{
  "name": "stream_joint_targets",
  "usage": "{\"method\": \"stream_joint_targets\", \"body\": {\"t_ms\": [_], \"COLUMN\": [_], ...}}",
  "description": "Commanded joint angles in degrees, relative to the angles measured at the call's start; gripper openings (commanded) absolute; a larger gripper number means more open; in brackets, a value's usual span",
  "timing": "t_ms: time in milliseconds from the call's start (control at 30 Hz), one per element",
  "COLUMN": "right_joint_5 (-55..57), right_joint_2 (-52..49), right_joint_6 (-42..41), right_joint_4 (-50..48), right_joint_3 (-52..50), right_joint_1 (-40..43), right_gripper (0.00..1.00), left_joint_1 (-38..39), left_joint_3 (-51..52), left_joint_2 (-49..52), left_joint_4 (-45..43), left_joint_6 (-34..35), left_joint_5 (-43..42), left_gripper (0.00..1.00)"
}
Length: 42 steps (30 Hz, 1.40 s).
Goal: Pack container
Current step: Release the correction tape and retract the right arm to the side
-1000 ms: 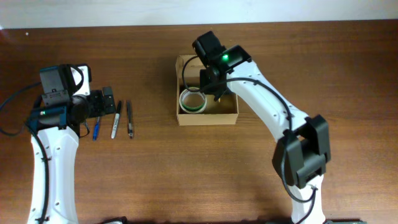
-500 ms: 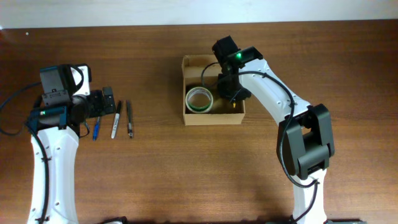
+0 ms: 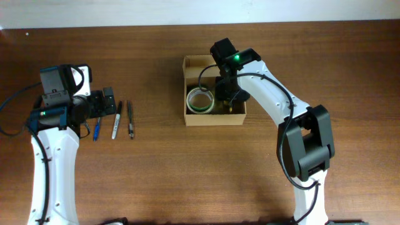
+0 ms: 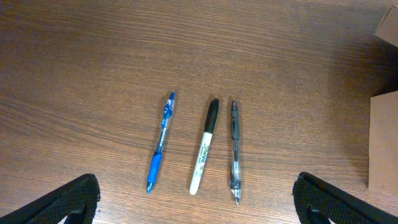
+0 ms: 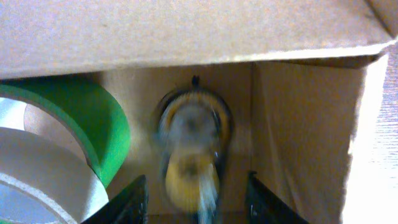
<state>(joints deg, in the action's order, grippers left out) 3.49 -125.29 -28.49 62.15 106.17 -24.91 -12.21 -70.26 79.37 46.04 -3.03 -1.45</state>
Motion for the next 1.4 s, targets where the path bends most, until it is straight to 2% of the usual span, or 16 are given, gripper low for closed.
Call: {"method": "stream_joint_targets", "body": {"t_ms": [0, 233, 400, 500, 667, 833, 1000, 1067, 1100, 1200, 1367], "right_joint_5": [-0.2, 0.1, 8.9, 19.6, 19.6, 18.8, 4.2, 0.9, -0.4, -1.4, -1.4], "right_joint_2": [3.7, 11.2, 17.4, 21.2, 28.7, 40.7, 47.1, 47.1, 46.9, 45.6, 41.9], "right_joint_6": [2.2, 6.4, 12.3, 17.5, 17.5, 12.3, 10.6, 9.3, 9.3, 9.3, 9.3], "right_joint_4": [0.1, 3.2, 8.7, 13.7, 16.3, 16.5, 17.2, 18.0, 18.1, 18.0, 18.1], "right_joint_3": [1.7, 8.2, 16.3, 24.6, 27.8, 22.6, 12.8, 9.2, 7.2, 0.2, -6.0], "right_joint_1": [-0.3, -0.3, -0.2, -0.2, 5.3, 22.1, 39.3, 42.2, 43.4, 45.5, 45.6], "right_gripper": [0.58, 0.59, 0.59, 0.59, 0.6, 0.66, 0.76, 0.82, 0.99, 0.99, 0.99], "left_joint_1": [-0.3, -0.3, -0.3, -0.3, -0.3, -0.3, -0.3, -0.3, -0.3, -0.3, -0.3], "left_joint_3": [-0.9, -0.9, -0.9, -0.9, -0.9, -0.9, -0.9, -0.9, -0.9, -0.9, -0.9], "left_joint_2": [0.3, 0.3, 0.3, 0.3, 0.3, 0.3, 0.3, 0.3, 0.3, 0.3, 1.9], "left_joint_4": [-0.1, -0.1, -0.1, -0.1, -0.1, -0.6, -0.4, -0.5, -0.1, 2.3, 2.9], "left_joint_6": [-0.7, -0.7, -0.7, -0.7, -0.7, -0.7, -0.7, -0.7, -0.8, -5.3, -8.7], "left_joint_5": [0.2, 0.2, 0.2, 0.2, 0.2, 0.2, 0.2, 0.2, 0.5, 3.0, 4.7], "left_gripper": [1.0, 0.99, 1.0, 1.0, 1.0, 1.0, 1.0, 0.99, 1.0, 1.0, 1.0]}}
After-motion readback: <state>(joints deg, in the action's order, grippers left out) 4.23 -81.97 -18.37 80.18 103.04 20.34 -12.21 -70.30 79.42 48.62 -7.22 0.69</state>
